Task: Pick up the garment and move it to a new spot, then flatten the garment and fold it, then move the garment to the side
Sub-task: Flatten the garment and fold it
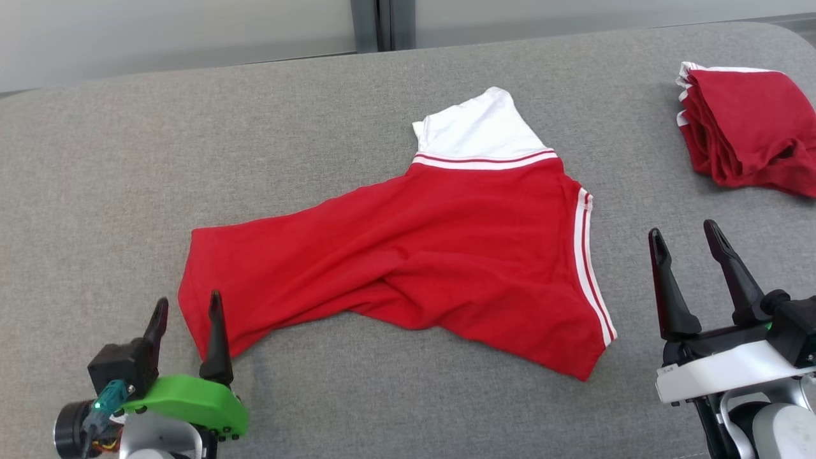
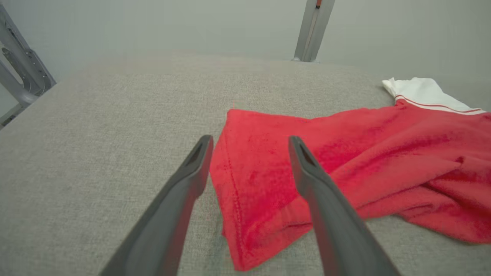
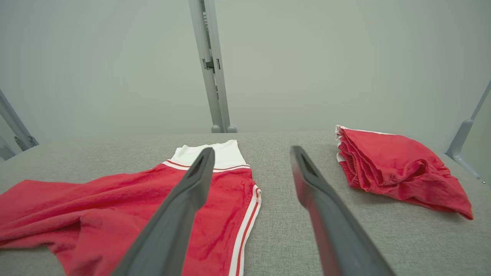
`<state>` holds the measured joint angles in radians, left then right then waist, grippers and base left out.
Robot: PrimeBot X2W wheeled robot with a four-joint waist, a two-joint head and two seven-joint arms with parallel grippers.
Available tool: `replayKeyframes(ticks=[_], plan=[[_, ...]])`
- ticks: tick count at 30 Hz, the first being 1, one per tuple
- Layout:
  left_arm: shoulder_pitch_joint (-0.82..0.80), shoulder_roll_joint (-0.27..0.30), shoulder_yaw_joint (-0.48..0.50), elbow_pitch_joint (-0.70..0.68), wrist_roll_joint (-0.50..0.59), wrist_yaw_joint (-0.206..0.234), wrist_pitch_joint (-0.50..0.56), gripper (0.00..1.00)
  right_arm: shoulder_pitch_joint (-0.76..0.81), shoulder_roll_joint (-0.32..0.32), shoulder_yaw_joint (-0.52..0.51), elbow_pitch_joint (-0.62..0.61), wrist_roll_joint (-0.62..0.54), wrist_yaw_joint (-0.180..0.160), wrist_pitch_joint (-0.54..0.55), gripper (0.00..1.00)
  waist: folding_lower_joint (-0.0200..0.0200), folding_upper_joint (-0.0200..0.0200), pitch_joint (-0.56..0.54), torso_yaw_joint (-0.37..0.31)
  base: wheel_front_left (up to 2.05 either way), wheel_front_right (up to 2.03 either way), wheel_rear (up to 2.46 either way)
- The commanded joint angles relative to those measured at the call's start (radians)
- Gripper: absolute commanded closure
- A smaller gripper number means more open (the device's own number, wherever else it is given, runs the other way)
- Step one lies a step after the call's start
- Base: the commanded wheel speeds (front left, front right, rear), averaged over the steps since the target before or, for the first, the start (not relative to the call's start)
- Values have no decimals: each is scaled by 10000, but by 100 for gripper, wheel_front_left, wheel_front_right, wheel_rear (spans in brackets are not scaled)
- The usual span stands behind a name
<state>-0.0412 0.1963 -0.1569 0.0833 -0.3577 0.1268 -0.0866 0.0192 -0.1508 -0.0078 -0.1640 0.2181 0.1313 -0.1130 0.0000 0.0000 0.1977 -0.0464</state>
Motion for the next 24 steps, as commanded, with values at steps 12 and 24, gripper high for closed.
replayKeyframes(ticks=[12, 24], plan=[[-536, -90, 171, 1836, -1164, -807, 466, 100, -215, -34, 21, 106, 45, -13, -114, 0, 0, 0, 250, 10, 0, 0, 0], [-1804, 318, 144, 1682, -813, -989, -238, 100, -321, 2, 19, 168, 120, -14, -191, 0, 0, 0, 405, -74, 0, 0, 0]])
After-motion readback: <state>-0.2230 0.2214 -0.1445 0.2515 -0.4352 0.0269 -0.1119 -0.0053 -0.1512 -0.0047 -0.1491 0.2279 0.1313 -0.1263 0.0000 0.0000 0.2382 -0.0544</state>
